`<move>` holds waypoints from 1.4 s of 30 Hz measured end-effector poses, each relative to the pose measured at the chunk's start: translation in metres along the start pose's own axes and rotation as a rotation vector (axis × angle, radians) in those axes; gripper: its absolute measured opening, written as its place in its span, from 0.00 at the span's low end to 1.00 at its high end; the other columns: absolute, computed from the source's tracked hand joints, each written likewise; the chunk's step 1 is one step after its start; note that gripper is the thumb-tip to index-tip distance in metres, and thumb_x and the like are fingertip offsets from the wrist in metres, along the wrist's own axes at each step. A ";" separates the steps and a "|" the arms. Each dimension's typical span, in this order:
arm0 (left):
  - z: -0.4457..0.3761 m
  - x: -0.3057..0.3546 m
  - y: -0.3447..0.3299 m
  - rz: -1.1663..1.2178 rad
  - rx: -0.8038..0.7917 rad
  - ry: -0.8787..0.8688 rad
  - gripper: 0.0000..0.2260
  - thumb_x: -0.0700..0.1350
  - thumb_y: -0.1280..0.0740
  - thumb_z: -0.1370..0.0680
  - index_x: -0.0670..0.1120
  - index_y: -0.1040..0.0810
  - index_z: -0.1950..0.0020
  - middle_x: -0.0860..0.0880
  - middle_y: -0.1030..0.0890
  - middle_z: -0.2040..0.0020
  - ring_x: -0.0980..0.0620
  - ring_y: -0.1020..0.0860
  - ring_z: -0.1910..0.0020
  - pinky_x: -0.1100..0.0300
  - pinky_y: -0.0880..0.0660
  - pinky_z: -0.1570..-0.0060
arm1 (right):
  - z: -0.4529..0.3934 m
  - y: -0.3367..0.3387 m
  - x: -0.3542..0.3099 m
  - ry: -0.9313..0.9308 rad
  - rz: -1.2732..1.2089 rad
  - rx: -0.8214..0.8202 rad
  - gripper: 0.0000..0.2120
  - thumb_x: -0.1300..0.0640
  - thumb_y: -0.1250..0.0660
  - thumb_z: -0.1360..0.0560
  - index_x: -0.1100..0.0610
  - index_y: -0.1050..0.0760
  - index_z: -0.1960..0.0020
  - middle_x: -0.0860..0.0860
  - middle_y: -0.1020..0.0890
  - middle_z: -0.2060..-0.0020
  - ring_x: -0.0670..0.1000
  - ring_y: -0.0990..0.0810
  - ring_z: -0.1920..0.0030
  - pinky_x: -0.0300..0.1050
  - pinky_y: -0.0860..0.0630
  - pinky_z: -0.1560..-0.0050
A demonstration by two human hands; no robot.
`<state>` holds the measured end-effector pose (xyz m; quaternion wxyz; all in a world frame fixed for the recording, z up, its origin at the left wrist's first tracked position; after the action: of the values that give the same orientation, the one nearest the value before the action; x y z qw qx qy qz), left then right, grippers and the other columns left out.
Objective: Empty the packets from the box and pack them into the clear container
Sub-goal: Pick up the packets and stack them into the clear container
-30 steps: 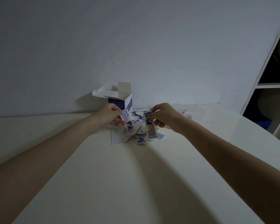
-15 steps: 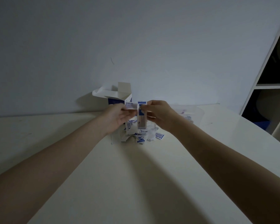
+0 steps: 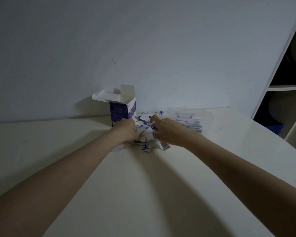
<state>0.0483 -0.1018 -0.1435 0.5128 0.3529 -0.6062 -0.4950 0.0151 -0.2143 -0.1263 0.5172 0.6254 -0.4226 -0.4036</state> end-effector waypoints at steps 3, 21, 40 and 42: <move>0.002 -0.011 0.006 0.140 -0.016 0.038 0.14 0.41 0.33 0.28 0.43 0.33 0.71 0.47 0.32 0.72 0.50 0.32 0.69 0.60 0.38 0.68 | 0.002 -0.010 -0.001 0.008 -0.073 -0.033 0.17 0.59 0.35 0.26 0.59 0.34 0.39 0.57 0.20 0.50 0.56 0.23 0.50 0.45 0.29 0.56; 0.019 -0.033 0.022 0.787 0.065 0.098 0.13 0.33 0.33 0.26 0.42 0.28 0.70 0.52 0.28 0.81 0.60 0.31 0.83 0.68 0.35 0.80 | 0.012 -0.012 -0.007 -0.451 -1.501 -0.073 0.08 0.66 0.40 0.22 0.65 0.28 0.59 0.58 0.24 0.64 0.53 0.23 0.65 0.46 0.21 0.59; 0.020 -0.028 0.011 0.781 -0.021 0.021 0.04 0.39 0.32 0.25 0.39 0.20 0.56 0.44 0.23 0.63 0.53 0.26 0.68 0.67 0.27 0.69 | 0.019 0.020 0.011 -0.306 -0.682 0.039 0.07 0.59 0.31 0.27 0.63 0.20 0.53 0.59 0.19 0.51 0.56 0.22 0.50 0.48 0.26 0.45; 0.020 -0.011 0.010 0.950 -0.031 -0.004 0.05 0.38 0.33 0.24 0.40 0.21 0.59 0.45 0.22 0.64 0.55 0.25 0.69 0.70 0.25 0.72 | 0.018 0.014 0.006 -0.363 -1.130 0.000 0.03 0.63 0.32 0.27 0.63 0.23 0.58 0.61 0.20 0.52 0.56 0.23 0.51 0.50 0.26 0.42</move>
<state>0.0323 -0.0843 -0.1368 0.6863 0.0278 -0.6942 -0.2152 -0.0020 -0.2268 -0.1150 0.1415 0.6743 -0.1057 -0.7171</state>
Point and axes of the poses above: each hand's wrist, its own z-axis away from the middle knuckle, its own y-axis out of the back of the hand, x = y × z, the point moved 8 cm from there along -z, towards the middle knuckle
